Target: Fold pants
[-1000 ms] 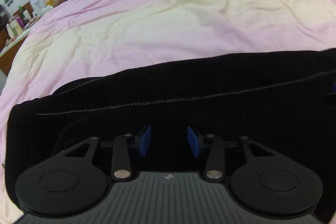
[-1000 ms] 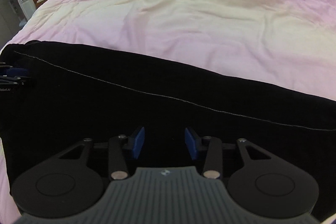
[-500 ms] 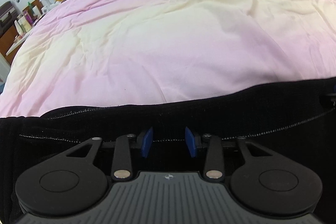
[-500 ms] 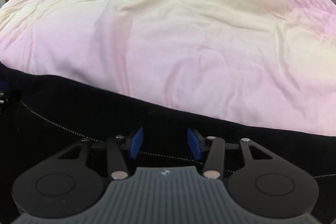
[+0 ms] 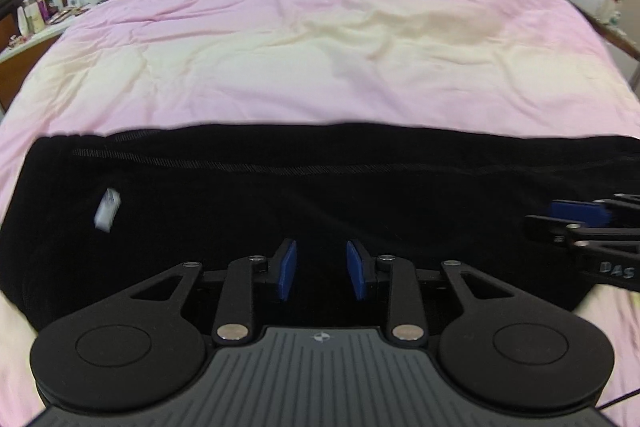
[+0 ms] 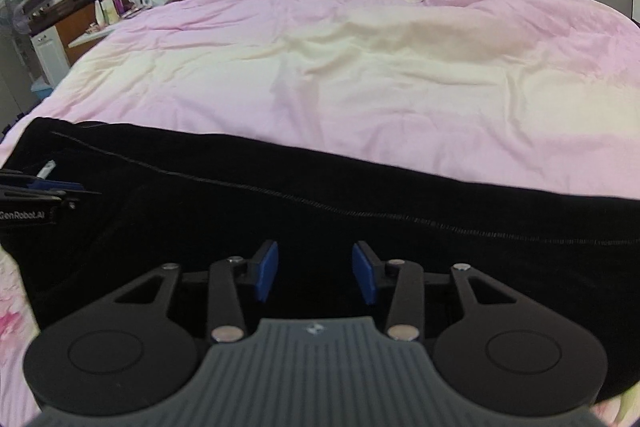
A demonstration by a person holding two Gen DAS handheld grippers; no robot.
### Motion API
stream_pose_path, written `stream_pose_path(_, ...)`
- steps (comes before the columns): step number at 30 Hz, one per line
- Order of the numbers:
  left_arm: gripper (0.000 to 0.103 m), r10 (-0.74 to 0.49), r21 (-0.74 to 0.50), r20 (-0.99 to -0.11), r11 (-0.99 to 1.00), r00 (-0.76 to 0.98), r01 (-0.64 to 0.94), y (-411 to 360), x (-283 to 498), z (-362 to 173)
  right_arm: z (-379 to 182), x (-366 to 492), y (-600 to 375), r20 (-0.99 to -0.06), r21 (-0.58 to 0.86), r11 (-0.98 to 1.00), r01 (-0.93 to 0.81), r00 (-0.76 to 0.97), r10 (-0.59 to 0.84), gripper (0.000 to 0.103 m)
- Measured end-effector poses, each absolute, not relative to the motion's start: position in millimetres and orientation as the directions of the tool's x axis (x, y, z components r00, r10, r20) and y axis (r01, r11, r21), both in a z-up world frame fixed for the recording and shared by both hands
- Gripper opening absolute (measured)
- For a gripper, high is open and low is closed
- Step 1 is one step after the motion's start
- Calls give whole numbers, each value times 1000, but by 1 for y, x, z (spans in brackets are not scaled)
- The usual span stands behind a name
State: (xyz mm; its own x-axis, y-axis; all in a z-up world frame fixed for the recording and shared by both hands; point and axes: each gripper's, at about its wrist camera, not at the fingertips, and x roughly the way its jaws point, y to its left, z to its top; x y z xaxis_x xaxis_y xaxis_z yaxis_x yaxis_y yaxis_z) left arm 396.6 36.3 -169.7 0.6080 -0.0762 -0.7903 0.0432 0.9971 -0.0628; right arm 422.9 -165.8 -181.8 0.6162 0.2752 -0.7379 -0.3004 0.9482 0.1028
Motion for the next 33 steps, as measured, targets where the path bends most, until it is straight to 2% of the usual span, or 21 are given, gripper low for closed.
stream_pose_path(5,36,-102,-38,-814,992,572,123,9,324,-179,-183,341,-165,-733,163,937,-310,597,325,39)
stream_pose_path(7,44,-100,-13,-832,987,546,161,-2,300,-192,-189,315,-165,-741,178,931,-319,579,340,39)
stream_pose_path(8,51,-106,-13,-841,984,531,175,-6,292,-199,-193,305,-163,-744,174,929,-328,574,342,39)
stream_pose_path(9,53,-109,-15,-848,983,519,181,-9,287,-208,-198,293,-161,-749,169,924,-343,565,347,39)
stream_pose_path(12,53,-98,-24,-837,989,538,144,-8,286,-223,-213,272,-157,-761,184,904,-387,526,380,39)
stream_pose_path(14,53,-122,-79,-825,992,551,101,-2,293,-225,-218,262,-152,-759,164,893,-419,525,385,39)
stream_pose_path(16,41,-141,-111,-818,990,557,87,3,301,-221,-222,257,-147,-753,122,874,-470,530,390,39)
stream_pose_path(18,23,-158,-136,-804,987,574,80,8,305,-210,-224,254,-141,-753,84,850,-520,526,396,39)
stream_pose_path(19,20,-172,-155,-797,985,579,79,12,307,-203,-223,253,-138,-748,72,837,-542,526,405,39)
stream_pose_path(24,14,-182,-152,-803,983,568,100,19,319,-179,-219,258,-114,-713,-6,738,-675,520,470,46)
stream_pose_path(29,14,-183,-145,-833,983,523,113,22,318,-171,-217,264,-87,-693,-117,659,-743,536,482,46)
stream_pose_path(33,12,-212,-183,-850,977,483,106,27,316,-173,-207,265,-77,-682,-152,627,-764,540,493,46)
